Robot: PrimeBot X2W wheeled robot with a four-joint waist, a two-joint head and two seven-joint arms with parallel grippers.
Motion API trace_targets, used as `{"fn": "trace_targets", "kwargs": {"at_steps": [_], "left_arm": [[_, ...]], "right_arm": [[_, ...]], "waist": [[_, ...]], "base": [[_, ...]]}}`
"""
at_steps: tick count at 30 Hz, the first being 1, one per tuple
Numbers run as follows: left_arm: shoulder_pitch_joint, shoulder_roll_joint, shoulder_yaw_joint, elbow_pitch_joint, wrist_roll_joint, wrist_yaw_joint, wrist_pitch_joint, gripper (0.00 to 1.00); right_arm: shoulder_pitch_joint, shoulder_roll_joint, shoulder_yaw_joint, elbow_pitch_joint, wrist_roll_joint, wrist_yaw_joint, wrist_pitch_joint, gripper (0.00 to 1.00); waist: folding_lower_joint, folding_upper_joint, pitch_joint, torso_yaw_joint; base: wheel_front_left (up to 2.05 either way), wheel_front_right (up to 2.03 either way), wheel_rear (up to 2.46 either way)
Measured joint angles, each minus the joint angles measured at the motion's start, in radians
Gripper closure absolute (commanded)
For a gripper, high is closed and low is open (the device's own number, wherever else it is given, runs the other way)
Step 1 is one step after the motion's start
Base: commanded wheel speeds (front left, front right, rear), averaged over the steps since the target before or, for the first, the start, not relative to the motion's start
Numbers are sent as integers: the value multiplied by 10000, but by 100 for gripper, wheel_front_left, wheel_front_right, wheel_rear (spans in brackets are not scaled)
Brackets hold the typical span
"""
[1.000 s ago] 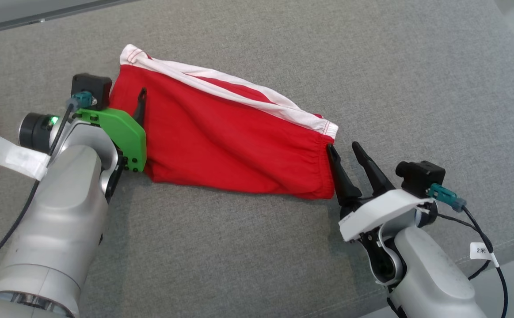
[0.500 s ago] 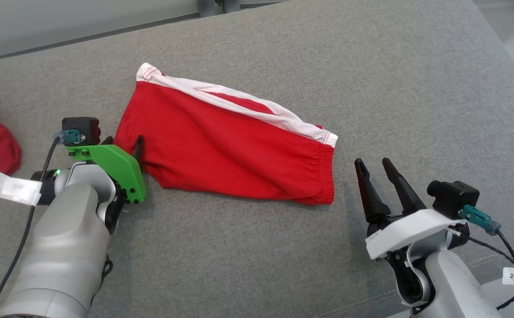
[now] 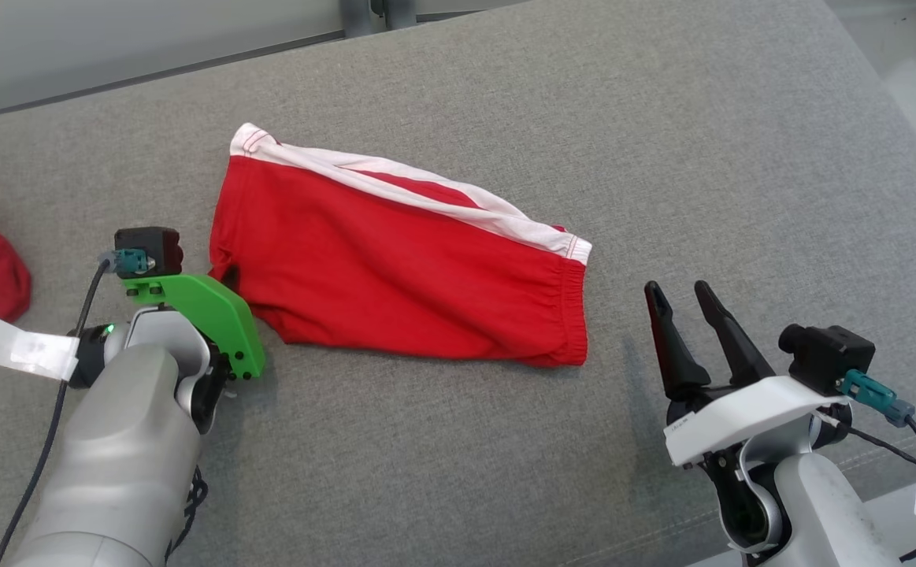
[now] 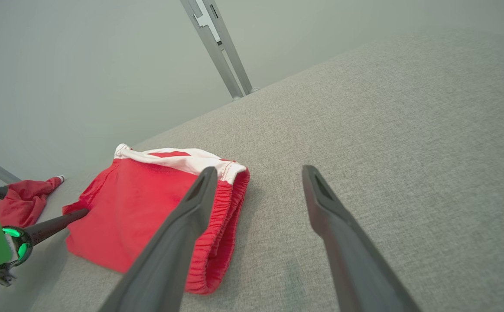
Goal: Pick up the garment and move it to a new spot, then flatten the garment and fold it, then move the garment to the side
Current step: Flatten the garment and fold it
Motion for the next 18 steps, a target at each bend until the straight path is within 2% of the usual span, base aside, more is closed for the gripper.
{"fn": "trace_targets", "kwargs": {"at_steps": [14, 18], "left_arm": [[2150, -426, 79, -1567, -928, -4, -1766, 100], [2931, -523, 123, -2236, -1039, 150, -2075, 100]], "right_arm": [[604, 4, -888, -209, -309, 0, 278, 0], [851, 4, -1195, -401, -483, 0, 460, 0]], "waist": [[0, 0, -720, 703], [0, 0, -973, 1010]], "base": [[0, 0, 0], [0, 0, 0]]}}
